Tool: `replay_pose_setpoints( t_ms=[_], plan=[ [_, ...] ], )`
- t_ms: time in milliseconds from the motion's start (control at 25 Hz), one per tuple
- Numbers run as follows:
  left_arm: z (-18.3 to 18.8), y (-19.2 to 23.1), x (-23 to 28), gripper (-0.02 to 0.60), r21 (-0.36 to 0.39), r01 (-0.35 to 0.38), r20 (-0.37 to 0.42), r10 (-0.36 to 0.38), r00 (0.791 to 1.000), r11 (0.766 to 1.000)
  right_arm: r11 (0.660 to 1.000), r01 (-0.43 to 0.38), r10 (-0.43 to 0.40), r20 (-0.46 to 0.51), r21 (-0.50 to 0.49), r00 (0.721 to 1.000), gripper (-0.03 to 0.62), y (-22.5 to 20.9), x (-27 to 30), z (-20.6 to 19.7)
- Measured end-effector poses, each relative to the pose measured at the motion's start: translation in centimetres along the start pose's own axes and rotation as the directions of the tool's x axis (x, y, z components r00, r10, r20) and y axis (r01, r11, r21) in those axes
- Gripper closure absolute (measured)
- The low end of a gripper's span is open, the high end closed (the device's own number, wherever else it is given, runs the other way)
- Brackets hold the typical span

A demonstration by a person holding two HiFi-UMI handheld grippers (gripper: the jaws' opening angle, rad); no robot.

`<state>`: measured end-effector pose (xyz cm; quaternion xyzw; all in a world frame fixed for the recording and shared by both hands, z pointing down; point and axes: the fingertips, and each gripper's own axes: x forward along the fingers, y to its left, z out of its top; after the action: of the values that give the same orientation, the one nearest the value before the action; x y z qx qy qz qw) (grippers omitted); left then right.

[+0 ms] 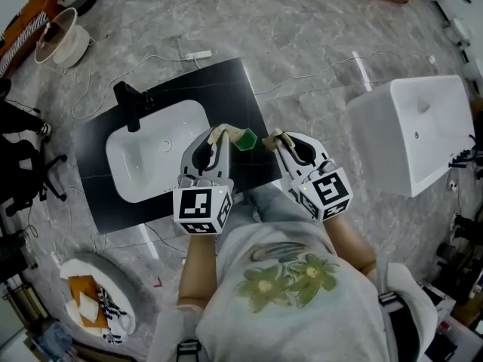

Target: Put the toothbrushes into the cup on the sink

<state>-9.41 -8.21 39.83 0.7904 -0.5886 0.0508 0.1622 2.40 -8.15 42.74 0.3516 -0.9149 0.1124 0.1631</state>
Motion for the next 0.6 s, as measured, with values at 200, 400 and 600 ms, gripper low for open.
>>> replay_pose_setpoints(
  t_ms=[200, 400, 600],
  plan=[
    [0.2, -0.5, 0.9, 0.511, 0.017, 0.010, -0.003, -0.010, 1.000, 1.000, 1.000, -0.009, 0.009, 0.012, 0.001, 1.000, 0.537, -1.0, 0.2, 0.6],
    [-0.2, -0.9, 1.5, 0.511, 0.035, 0.016, -0.019, -0.015, 1.000, 0.999, 1.000, -0.003, 0.003, 0.019, 0.003, 1.000, 0.537, -2.0, 0.5, 0.9],
    [-1.2, -0.8, 2.3, 0.511, 0.035, 0.020, -0.046, -0.018, 0.999, 0.999, 1.000, 0.004, -0.005, 0.025, 0.008, 1.000, 0.539, -2.6, 0.7, 0.9]
  ],
)
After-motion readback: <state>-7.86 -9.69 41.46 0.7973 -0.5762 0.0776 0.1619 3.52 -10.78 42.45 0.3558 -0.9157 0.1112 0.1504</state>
